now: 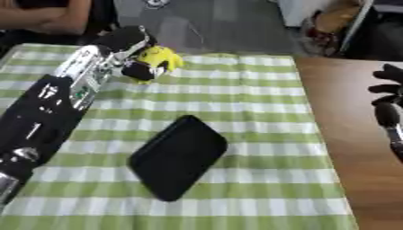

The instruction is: Pick up objects on the table and place them in the box.

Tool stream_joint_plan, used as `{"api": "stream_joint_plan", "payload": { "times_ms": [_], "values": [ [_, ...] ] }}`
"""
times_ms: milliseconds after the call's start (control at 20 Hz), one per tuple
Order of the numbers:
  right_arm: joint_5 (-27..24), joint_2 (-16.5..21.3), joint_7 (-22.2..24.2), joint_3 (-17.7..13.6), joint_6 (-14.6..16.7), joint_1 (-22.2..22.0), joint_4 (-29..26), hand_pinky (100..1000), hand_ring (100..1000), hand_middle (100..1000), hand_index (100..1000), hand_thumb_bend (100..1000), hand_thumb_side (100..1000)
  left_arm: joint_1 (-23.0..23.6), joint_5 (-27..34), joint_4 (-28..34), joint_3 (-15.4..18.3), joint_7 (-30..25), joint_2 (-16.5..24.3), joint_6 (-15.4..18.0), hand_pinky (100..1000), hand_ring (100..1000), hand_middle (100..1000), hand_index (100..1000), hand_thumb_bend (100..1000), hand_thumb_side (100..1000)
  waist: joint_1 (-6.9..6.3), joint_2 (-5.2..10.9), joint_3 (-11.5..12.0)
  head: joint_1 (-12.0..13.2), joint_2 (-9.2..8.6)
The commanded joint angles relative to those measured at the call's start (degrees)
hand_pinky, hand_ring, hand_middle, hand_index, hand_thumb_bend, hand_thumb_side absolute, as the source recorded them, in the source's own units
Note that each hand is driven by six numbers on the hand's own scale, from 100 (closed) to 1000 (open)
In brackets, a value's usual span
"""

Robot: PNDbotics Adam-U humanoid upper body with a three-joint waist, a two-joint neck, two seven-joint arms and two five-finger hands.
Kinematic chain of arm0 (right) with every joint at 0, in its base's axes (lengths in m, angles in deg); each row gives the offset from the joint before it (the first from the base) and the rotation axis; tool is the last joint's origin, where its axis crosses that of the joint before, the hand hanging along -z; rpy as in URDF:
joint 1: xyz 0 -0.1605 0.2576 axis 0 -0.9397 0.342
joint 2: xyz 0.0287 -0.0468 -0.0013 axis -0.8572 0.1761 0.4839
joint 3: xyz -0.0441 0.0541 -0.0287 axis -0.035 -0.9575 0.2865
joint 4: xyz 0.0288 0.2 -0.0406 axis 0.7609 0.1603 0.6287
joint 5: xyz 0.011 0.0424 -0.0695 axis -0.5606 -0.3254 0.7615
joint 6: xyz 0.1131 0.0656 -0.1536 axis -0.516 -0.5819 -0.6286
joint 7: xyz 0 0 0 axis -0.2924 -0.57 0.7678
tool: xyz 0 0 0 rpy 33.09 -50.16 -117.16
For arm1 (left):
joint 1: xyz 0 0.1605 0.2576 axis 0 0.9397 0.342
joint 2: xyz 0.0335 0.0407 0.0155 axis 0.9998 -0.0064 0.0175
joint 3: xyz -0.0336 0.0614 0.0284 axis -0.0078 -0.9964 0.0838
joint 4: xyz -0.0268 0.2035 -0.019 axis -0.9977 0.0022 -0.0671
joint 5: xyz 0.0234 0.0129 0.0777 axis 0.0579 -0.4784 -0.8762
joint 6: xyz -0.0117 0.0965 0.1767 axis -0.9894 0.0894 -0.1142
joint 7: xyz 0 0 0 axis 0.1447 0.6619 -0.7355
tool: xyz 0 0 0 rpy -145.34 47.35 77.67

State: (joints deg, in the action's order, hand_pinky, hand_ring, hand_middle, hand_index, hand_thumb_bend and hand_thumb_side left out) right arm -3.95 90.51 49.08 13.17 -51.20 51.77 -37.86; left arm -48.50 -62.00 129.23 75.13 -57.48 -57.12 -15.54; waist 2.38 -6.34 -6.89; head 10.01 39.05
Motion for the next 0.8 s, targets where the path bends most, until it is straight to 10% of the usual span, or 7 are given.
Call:
{"api": "stream_joint_plan", "payload": {
  "times_ms": [50,800],
  "values": [
    [0.2,1.1,-0.3,-0.4,0.2,0.7,-1.3,589,709,792,926,638,1000,-1.3,0.3,1.2,-0.2,-0.4,0.7,0.5,189,100,100,179,100,437,-0.08,1.10,-0.1,-0.2,-1.12],
    [1.8,1.5,-1.2,-0.4,-0.5,1.6,-5.5,603,715,796,927,637,1000,0.7,5.1,8.3,-8.2,-5.9,-1.2,6.6,201,100,100,179,100,442,-0.12,1.26,-0.3,-0.2,-1.71]
  ]
}}
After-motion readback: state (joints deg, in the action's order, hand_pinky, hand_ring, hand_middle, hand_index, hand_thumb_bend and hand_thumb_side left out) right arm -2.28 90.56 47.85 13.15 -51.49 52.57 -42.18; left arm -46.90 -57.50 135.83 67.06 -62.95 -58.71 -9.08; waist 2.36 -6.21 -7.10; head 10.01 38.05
